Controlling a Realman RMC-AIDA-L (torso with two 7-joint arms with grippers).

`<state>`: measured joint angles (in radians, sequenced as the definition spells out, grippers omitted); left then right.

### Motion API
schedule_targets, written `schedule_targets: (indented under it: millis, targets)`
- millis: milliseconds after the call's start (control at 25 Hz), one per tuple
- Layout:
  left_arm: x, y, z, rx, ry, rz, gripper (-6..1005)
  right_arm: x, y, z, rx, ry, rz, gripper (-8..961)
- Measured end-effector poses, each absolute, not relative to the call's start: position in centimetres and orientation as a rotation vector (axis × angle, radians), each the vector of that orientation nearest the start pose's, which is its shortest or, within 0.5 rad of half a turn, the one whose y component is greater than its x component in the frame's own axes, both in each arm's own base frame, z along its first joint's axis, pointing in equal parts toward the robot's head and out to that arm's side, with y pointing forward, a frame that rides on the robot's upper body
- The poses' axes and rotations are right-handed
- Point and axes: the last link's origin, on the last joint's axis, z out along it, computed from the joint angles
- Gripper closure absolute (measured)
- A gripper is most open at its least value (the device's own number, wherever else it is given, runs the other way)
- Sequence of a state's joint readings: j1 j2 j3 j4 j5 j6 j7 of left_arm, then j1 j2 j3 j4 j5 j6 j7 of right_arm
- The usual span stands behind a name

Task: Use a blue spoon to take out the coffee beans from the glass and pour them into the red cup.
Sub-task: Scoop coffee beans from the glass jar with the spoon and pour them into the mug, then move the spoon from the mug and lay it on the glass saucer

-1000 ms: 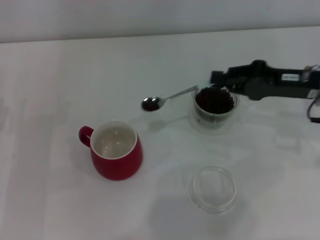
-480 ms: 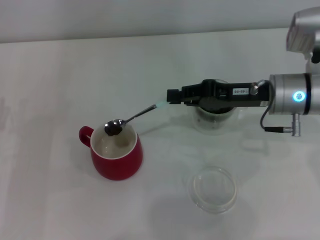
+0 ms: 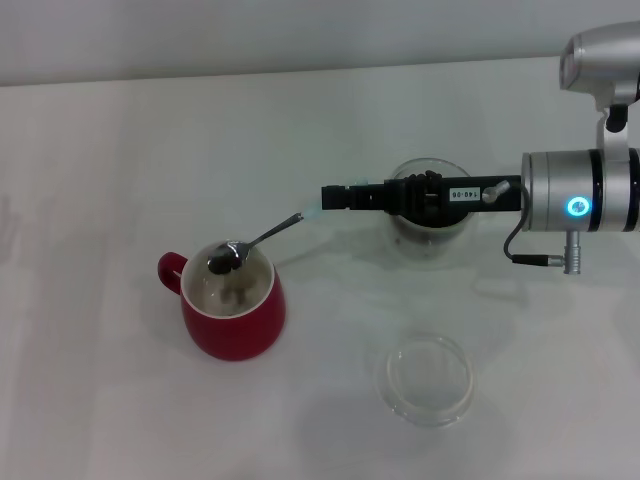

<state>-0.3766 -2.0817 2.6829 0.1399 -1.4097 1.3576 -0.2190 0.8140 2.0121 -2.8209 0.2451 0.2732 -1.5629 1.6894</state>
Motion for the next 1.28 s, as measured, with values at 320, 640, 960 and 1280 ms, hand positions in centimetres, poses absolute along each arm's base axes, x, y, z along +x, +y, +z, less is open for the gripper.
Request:
schedule_targets:
  millis: [320,640,960,1280]
  targets:
    - [-34.9,29.9,1.1,-1.354,-0.604,-0.812,108,24.4,34.4,-3.0,-2.687,1.134,0.918,761]
    - [-34.9,30.0,1.2,-1.351,-0.601,-0.813,107,24.1,33.4,-2.0,-2.721,0.860,1.031,759]
    - [-34.8,30.1,1.2,-1.351,-0.600,-0.816,107,27.1,32.3,2.6,-2.545,1.019,1.151,757]
    - [-34.7,30.1,1.2,-1.351,-0.601,-0.818,108,32.0,26.4,8.3,-2.501,1.233,1.125,755]
